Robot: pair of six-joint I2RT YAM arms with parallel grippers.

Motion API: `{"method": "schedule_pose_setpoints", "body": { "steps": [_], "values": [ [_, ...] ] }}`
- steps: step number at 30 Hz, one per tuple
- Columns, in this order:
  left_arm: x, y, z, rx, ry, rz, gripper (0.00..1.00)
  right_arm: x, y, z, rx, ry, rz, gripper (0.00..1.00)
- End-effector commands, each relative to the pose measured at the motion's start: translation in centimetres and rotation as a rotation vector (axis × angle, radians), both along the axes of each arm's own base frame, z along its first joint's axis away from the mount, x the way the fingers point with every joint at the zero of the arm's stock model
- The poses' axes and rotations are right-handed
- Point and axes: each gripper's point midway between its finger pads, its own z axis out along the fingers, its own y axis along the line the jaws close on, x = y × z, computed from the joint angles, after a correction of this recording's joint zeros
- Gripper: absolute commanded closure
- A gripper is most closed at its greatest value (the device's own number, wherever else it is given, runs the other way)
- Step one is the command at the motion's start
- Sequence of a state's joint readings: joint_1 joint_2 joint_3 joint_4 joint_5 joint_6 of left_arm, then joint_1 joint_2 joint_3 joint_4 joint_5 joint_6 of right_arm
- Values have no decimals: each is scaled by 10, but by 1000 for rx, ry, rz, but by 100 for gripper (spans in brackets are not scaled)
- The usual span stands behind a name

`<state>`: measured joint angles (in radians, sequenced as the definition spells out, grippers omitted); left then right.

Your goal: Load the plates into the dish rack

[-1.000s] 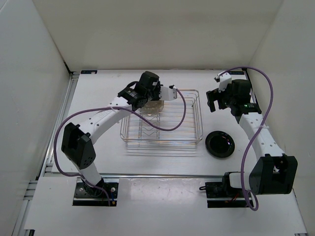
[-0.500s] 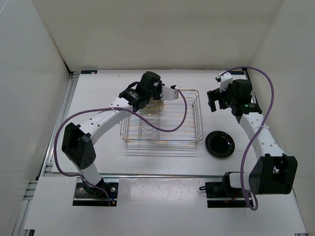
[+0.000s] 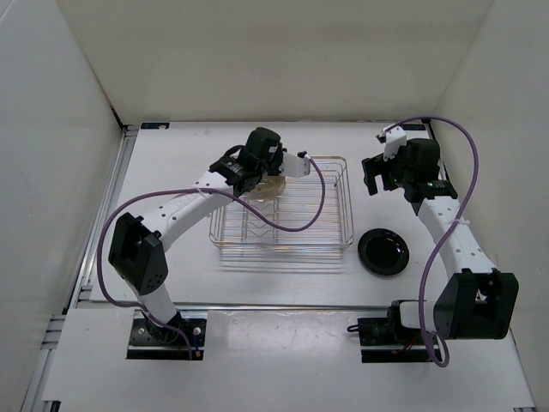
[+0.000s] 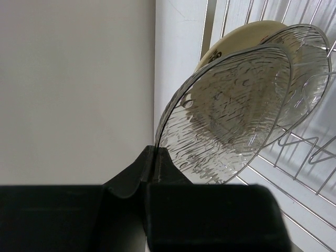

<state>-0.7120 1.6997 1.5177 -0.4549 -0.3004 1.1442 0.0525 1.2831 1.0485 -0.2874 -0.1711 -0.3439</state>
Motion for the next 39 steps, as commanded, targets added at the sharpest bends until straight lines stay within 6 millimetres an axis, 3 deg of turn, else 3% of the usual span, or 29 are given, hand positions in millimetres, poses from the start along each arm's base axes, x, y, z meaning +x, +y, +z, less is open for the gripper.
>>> {"method": "schedule_pose_setpoints", "body": {
  "steps": [1,8,18,29,39],
  "values": [
    [2,-3,3,-5,-23,3,90,2,0,8,10,-39,0,0],
    [2,-9,-20,20,17,-1,90,2,1,8,15,-38,7,0],
    [2,-18,-31,13,40,-8,90,0,-2,8,25,-38,5,0],
    [-14,-15,-73,25,139,-23,90,-3,-6,18,42,-63,-2,0],
    [-19,-12,-91,18,185,-4,90,-7,-6,16,51,-54,4,0]
  ]
}}
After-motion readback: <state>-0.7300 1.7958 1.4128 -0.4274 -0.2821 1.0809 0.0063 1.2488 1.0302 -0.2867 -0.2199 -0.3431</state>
